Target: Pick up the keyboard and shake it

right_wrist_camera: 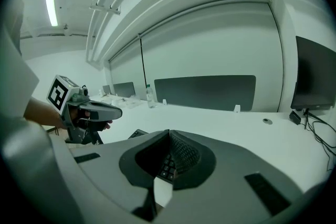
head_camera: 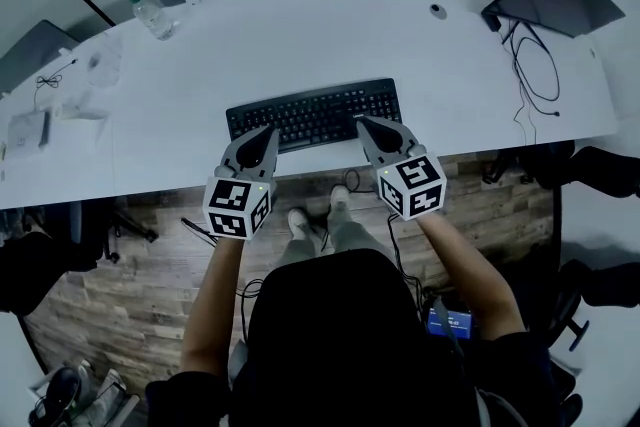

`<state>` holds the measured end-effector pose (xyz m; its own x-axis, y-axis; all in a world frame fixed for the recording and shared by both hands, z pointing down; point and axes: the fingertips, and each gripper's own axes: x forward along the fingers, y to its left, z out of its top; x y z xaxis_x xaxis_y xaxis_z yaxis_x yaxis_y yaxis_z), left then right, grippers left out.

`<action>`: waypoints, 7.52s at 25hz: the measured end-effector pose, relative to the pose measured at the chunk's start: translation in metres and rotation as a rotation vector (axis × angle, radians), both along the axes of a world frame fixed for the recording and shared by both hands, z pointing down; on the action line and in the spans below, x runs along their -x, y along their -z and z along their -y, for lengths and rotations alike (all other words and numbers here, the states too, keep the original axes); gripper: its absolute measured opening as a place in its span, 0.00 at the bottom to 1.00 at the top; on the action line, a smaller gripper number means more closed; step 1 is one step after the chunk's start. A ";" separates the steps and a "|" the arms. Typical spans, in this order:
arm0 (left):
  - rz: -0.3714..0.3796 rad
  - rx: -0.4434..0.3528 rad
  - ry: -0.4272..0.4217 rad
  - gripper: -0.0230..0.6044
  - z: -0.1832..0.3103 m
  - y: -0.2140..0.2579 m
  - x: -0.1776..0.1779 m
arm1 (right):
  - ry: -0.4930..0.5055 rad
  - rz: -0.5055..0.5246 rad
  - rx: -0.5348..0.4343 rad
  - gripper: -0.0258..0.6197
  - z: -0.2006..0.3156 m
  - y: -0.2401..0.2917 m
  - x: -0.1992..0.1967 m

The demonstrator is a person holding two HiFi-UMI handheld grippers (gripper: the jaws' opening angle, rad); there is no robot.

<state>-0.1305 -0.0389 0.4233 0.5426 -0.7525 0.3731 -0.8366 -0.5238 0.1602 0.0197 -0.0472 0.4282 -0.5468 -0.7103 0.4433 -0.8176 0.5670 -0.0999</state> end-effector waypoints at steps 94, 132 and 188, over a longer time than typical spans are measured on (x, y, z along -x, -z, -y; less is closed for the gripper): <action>0.808 0.453 -0.910 0.57 0.096 -0.195 -0.038 | 0.993 -0.686 0.488 0.39 0.116 -0.184 0.003; 0.995 0.148 -0.760 0.57 0.067 -0.165 -0.041 | 0.596 -0.406 0.127 0.41 0.097 -0.106 -0.033; 1.135 -0.202 -0.653 0.57 0.045 -0.143 -0.045 | 0.738 -0.596 0.156 0.37 0.060 -0.098 -0.058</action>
<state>-0.0852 -0.0838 0.5661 0.2866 -0.5698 0.7702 -0.0404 -0.8104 -0.5845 0.0776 -0.1076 0.5257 -0.4868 -0.1866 0.8533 -0.2012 0.9746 0.0983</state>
